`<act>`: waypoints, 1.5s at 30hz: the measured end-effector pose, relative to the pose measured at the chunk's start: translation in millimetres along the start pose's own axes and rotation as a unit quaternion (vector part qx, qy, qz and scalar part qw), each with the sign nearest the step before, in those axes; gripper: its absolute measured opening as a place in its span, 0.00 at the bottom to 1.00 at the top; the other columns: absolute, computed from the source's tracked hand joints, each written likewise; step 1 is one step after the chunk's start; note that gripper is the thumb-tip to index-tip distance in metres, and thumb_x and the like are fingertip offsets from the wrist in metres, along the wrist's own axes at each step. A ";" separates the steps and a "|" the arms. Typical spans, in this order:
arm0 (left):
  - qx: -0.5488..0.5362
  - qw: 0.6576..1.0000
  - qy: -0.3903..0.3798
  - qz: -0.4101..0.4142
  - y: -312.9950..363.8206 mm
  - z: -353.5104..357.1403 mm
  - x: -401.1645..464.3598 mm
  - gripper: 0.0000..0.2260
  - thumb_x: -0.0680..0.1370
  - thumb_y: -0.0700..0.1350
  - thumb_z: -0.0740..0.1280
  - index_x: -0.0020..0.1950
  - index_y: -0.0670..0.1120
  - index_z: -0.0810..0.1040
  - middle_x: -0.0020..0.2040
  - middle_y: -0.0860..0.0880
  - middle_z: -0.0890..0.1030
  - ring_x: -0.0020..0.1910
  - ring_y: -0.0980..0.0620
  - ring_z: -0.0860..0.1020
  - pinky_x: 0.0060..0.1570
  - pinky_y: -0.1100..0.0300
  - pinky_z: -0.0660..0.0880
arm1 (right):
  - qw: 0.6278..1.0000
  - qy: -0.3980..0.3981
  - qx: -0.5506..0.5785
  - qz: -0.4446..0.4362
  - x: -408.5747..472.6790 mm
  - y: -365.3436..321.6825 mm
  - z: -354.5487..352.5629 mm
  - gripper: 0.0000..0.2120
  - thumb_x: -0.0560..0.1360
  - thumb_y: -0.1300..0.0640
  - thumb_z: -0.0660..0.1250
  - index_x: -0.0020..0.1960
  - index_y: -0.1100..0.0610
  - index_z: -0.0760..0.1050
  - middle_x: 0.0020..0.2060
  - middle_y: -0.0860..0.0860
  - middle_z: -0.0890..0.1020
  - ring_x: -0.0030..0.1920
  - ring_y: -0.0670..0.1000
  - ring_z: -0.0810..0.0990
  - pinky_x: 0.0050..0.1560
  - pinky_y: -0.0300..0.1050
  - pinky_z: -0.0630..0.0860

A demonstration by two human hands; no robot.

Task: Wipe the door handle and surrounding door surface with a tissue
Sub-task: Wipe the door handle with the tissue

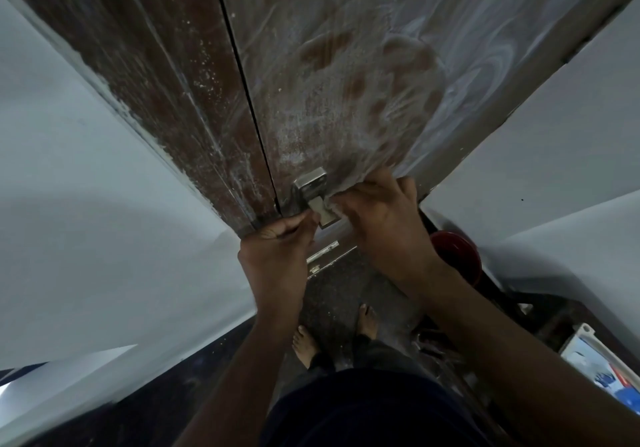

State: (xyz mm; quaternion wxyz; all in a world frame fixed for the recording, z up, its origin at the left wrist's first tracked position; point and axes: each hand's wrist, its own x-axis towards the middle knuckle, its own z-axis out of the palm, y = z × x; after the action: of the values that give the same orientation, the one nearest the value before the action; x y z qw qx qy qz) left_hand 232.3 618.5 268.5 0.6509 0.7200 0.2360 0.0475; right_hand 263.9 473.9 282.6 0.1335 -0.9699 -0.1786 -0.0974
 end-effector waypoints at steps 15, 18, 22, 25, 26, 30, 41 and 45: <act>-0.043 0.999 -0.003 -0.031 -8.4 1.6 6.8 0.06 0.75 0.41 0.77 0.51 0.44 0.88 0.37 0.52 0.88 0.31 0.58 0.82 0.46 0.50 0.84 | 0.979 0.100 0.155 0.092 0.5 51.6 -7.1 0.09 0.76 0.67 0.68 0.54 0.61 0.84 0.49 0.57 0.84 0.46 0.52 0.83 0.47 0.41 0.80; -0.040 0.999 -0.010 -0.025 -10.0 0.5 8.3 0.06 0.74 0.41 0.77 0.50 0.45 0.88 0.36 0.51 0.87 0.31 0.57 0.82 0.45 0.51 0.84 | 0.859 0.084 0.412 0.294 -3.5 55.5 5.3 0.08 0.77 0.67 0.68 0.53 0.61 0.83 0.46 0.56 0.86 0.41 0.54 0.85 0.47 0.49 0.84; -0.032 0.999 -0.009 -0.021 -10.1 0.8 8.3 0.05 0.75 0.41 0.77 0.49 0.47 0.88 0.36 0.51 0.87 0.32 0.55 0.83 0.47 0.49 0.84 | 0.551 0.102 0.699 0.444 -8.5 44.1 17.5 0.05 0.77 0.70 0.65 0.48 0.67 0.79 0.47 0.61 0.85 0.44 0.57 0.85 0.49 0.46 0.83; -0.032 0.999 -0.009 -0.023 -10.8 0.9 8.4 0.05 0.75 0.41 0.77 0.50 0.45 0.88 0.37 0.51 0.88 0.32 0.56 0.83 0.47 0.49 0.84 | 0.442 0.097 0.768 0.452 -11.9 42.6 26.9 0.08 0.77 0.70 0.63 0.55 0.72 0.76 0.56 0.63 0.81 0.49 0.55 0.85 0.49 0.44 0.82; -0.031 0.999 -0.010 -0.023 -10.9 0.7 8.3 0.05 0.74 0.41 0.77 0.50 0.45 0.88 0.37 0.51 0.88 0.32 0.56 0.83 0.46 0.50 0.84 | 0.423 0.082 0.778 0.456 -13.7 38.4 30.9 0.09 0.77 0.69 0.63 0.56 0.72 0.75 0.55 0.63 0.81 0.49 0.54 0.85 0.49 0.44 0.82; -0.031 0.999 -0.007 -0.018 -9.2 1.4 7.4 0.06 0.75 0.41 0.77 0.50 0.45 0.88 0.39 0.51 0.88 0.33 0.58 0.84 0.40 0.59 0.82 | 0.384 -0.018 0.820 0.425 -20.0 -6.4 50.7 0.09 0.80 0.69 0.59 0.57 0.71 0.73 0.50 0.62 0.79 0.46 0.53 0.83 0.48 0.42 0.82; -0.002 1.000 -0.006 -0.008 -6.0 0.2 6.4 0.05 0.75 0.43 0.77 0.49 0.51 0.88 0.39 0.55 0.88 0.37 0.56 0.86 0.48 0.48 0.85 | 0.409 -0.035 0.817 0.405 -9.5 -14.2 47.8 0.09 0.79 0.73 0.58 0.45 0.69 0.76 0.42 0.60 0.83 0.44 0.54 0.84 0.48 0.44 0.83; -0.001 1.000 -0.003 -0.009 -3.0 -0.1 4.9 0.05 0.74 0.43 0.78 0.47 0.53 0.87 0.37 0.55 0.87 0.36 0.55 0.87 0.49 0.48 0.85 | 0.410 -0.039 0.819 0.399 -5.4 -21.7 52.5 0.10 0.78 0.73 0.57 0.44 0.69 0.77 0.40 0.61 0.84 0.41 0.53 0.85 0.47 0.43 0.83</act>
State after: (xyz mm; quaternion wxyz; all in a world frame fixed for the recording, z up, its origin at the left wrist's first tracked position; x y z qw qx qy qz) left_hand 235.7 620.7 264.4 0.6526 0.7173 0.2411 0.0397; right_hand 258.3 507.1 236.6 0.8814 -0.3636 0.2284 0.1969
